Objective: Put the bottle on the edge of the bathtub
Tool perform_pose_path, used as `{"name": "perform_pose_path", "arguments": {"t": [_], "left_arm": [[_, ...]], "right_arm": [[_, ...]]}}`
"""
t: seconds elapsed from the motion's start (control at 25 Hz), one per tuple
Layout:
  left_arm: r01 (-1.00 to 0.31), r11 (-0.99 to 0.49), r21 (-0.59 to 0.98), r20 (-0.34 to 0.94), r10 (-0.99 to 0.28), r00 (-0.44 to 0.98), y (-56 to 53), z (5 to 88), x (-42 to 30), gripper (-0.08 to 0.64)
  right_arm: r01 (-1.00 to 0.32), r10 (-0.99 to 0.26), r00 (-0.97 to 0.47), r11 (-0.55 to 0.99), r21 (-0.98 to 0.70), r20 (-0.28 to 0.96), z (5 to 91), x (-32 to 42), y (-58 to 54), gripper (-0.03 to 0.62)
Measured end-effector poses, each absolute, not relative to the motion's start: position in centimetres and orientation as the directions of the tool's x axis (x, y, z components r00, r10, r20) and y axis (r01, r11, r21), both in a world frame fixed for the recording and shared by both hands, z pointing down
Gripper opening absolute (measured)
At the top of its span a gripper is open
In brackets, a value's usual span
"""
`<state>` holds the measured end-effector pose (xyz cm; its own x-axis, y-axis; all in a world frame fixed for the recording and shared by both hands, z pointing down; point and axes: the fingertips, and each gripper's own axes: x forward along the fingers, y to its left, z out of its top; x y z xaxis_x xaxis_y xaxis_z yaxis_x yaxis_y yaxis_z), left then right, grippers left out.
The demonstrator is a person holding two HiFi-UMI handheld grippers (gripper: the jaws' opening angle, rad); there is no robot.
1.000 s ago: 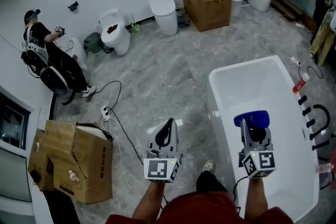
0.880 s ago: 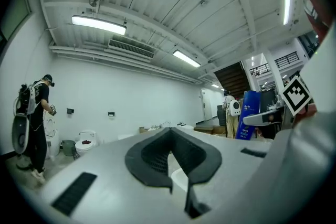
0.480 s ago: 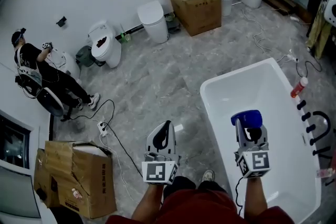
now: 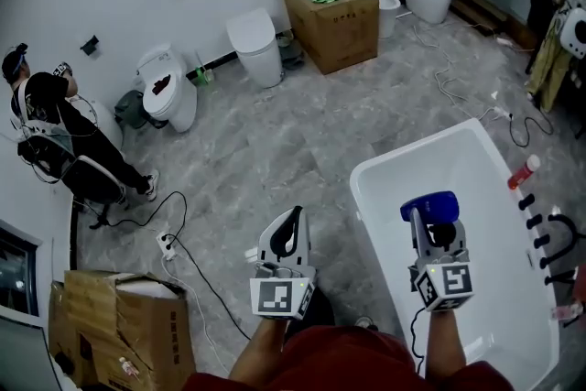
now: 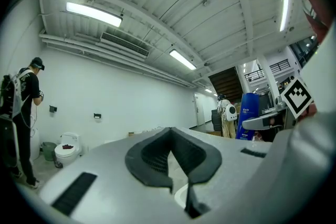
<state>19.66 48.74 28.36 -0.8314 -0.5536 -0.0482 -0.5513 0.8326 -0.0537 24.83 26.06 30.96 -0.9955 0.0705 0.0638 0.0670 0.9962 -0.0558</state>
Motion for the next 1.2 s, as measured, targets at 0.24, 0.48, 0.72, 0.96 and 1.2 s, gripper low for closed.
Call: {"name": "perform_pose_path", "arguments": {"t": [0.24, 0.48, 0.72, 0.96, 1.2], "left_arm": [[-0.579, 0.815, -0.029, -0.082, -0.58, -0.811, 52.6, 27.5, 9.4, 0.006], [-0.542, 0.839, -0.046, -0.039, -0.544, -0.838, 58.0, 27.5, 0.0, 0.006], [-0.592, 0.805, -0.044, -0.062, -0.593, -0.803, 59.7, 27.2, -6.1, 0.006], [-0.643, 0.765, -0.032, -0.062, -0.644, -0.763, 57.7, 28.5, -11.0, 0.006], [-0.724, 0.688, -0.048, -0.075, -0.725, -0.684, 50.7, 28.7, -16.1, 0.006]], "right_arm": [[0.017, 0.018, -0.999, 1.0, -0.023, 0.047, 29.5, 15.5, 29.8, 0.147], [-0.017, -0.016, -0.998, 1.0, -0.017, 0.053, 28.2, 7.1, 34.4, 0.147], [-0.075, -0.076, -0.994, 0.997, 0.013, 0.075, 28.5, 2.4, 36.0, 0.149], [-0.159, -0.161, -0.982, 0.987, 0.022, 0.103, 30.0, -0.2, 33.3, 0.149], [-0.27, -0.27, -0.957, 0.963, 0.017, 0.102, 30.7, -3.3, 27.5, 0.149]]}}
